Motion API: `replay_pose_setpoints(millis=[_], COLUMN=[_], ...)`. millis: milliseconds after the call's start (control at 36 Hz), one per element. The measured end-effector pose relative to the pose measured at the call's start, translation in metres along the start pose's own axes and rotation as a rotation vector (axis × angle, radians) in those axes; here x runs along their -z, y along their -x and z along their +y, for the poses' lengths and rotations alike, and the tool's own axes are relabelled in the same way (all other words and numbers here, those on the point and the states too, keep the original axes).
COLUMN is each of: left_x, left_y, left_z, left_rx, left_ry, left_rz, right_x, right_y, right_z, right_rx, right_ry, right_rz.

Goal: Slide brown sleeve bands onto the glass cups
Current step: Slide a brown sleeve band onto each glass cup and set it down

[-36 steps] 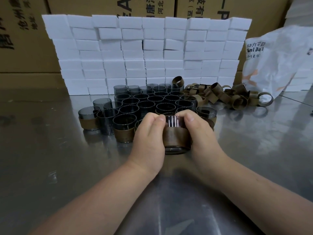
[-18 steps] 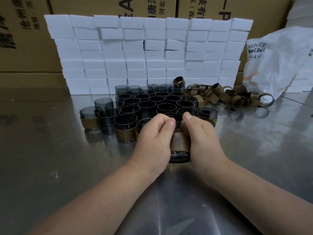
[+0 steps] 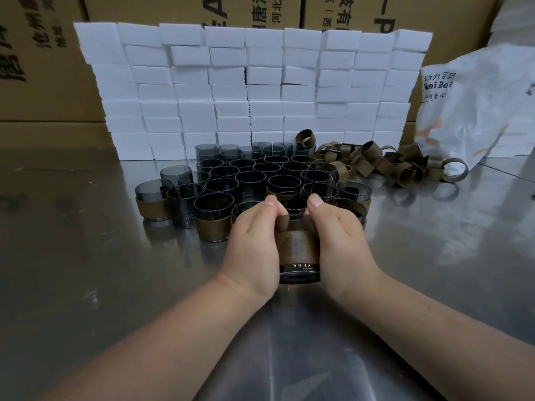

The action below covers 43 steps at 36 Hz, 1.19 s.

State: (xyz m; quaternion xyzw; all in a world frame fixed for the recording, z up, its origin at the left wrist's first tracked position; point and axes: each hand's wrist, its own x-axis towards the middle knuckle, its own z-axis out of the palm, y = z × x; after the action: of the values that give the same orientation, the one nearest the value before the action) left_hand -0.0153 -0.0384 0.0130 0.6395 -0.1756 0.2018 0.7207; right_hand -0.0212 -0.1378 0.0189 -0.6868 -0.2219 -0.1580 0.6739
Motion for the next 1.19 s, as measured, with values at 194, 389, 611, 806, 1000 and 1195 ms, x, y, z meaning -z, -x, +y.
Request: replay_pose_setpoints(millis=[194, 389, 611, 806, 1000, 1195], left_x=[0.0008, 0.0023, 0.0029, 0.0032, 0.0021, 0.0021], left_y=[0.0002, -0.0002, 0.0007, 0.0008, 0.0010, -0.0005], left_z=[0.0000, -0.0011, -0.0008, 0.0002, -0.0016, -0.0022], left_rx=[0.031, 0.034, 0.044, 0.043, 0.049, -0.031], left_ry=[0.025, -0.004, -0.027, -0.033, -0.041, -0.094], left_rz=[-0.022, -0.042, -0.038, -0.035, -0.007, 0.054], right_x=[0.0011, 0.0005, 0.0023, 0.0033, 0.0020, 0.0012], right_y=[0.0008, 0.0013, 0.0008, 0.0009, 0.0003, -0.0037], right_z=[0.0001, 0.0001, 0.0041, 0.0053, 0.0027, 0.0009], right_rx=[-0.011, -0.002, 0.007, -0.017, -0.029, 0.053], right_ry=[-0.011, 0.021, 0.018, 0.021, 0.031, 0.127], right_rz=[0.021, 0.032, 0.044, 0.064, 0.035, 0.050])
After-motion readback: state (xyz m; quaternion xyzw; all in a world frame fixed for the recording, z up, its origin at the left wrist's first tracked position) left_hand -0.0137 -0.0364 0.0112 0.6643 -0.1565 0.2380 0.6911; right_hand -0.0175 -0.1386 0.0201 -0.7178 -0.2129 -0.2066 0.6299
